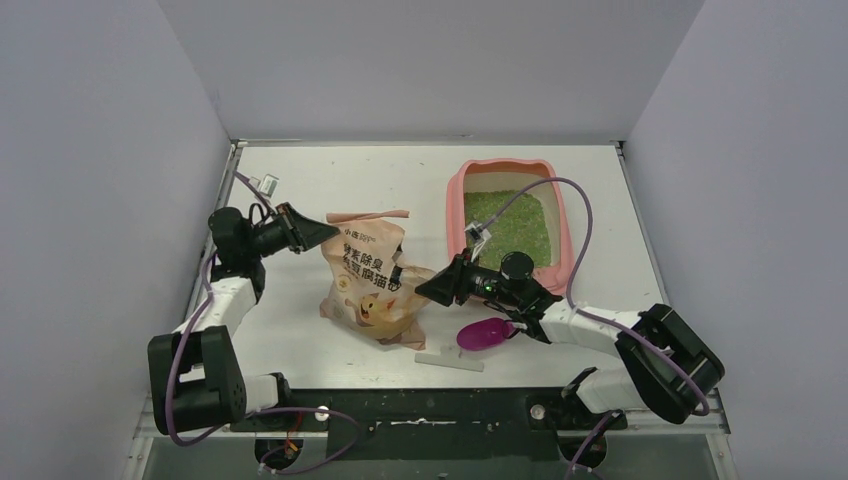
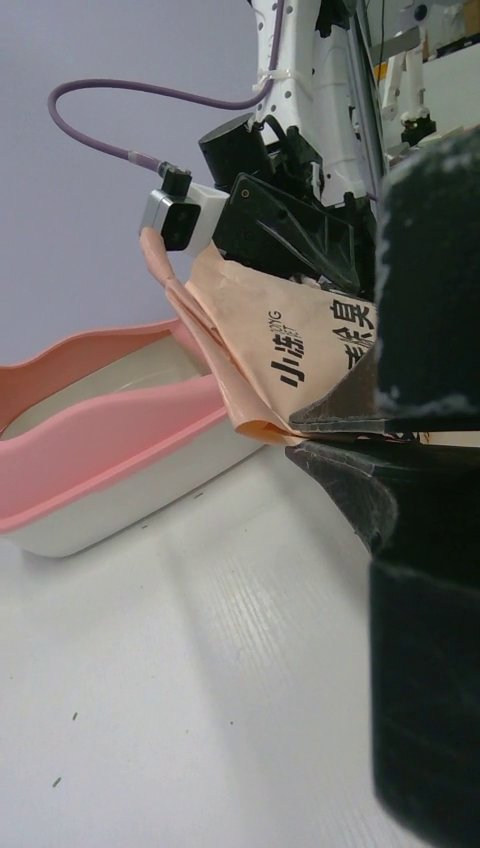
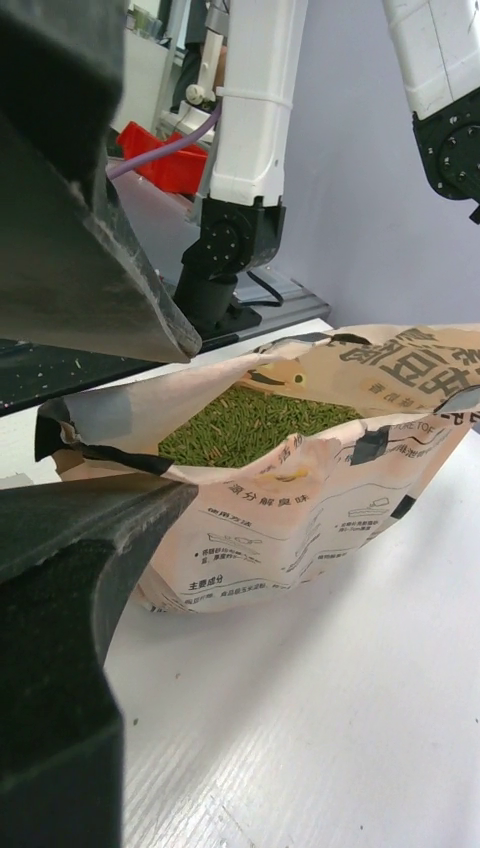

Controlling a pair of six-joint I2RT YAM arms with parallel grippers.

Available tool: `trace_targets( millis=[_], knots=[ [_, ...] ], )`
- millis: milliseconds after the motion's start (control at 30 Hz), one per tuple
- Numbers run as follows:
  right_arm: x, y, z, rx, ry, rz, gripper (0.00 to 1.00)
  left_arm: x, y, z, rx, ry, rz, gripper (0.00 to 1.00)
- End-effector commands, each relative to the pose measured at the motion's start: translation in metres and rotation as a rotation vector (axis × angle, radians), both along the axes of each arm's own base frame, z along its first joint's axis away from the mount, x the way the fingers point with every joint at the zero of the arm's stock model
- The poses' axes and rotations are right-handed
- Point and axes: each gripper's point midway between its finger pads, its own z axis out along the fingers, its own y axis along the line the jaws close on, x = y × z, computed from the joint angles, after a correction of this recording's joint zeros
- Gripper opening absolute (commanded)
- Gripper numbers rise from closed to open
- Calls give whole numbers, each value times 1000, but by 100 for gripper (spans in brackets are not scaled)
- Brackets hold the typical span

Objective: Fill the litter box with clean litter
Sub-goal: Close the cat litter bag at the center of the board.

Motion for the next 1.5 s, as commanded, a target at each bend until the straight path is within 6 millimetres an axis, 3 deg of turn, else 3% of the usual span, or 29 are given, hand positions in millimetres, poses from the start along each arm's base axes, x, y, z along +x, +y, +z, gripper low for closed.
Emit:
trace_targets(
  millis=[0, 233, 367, 533, 600, 700, 800, 900, 1067, 1267, 1467],
  knots=[
    [-8, 9, 30, 90, -112, 75, 42, 8, 12, 42, 20, -188, 56, 0],
    [-2, -1, 44, 164, -56, 64, 8, 6, 18, 46, 21, -193, 69, 0],
    [-1, -7, 55, 211, -57, 53, 3, 6, 22, 48, 23, -197, 82, 0],
    [-8, -5, 67, 237, -78, 106, 3, 7, 26, 49, 26, -195, 97, 0],
    [-7, -3, 66, 234, -65, 114, 10, 7, 26, 49, 29, -193, 99, 0],
    [2, -1, 55, 174, -48, 93, 37, 7, 25, 48, 27, -191, 84, 0],
    [12, 1, 46, 87, -77, 70, 74, 5, 24, 50, 24, -196, 75, 0],
    [23, 3, 43, -14, -118, 72, 98, 4, 24, 51, 24, -196, 64, 0],
    [39, 15, 41, -137, -107, 129, 100, 4, 23, 51, 24, -196, 57, 0],
    [19, 45, 34, -139, -64, 302, 100, 9, 25, 53, 24, -195, 73, 0],
    [11, 58, 28, -195, -56, 337, 100, 14, 27, 51, 37, -185, 78, 0]
  ],
)
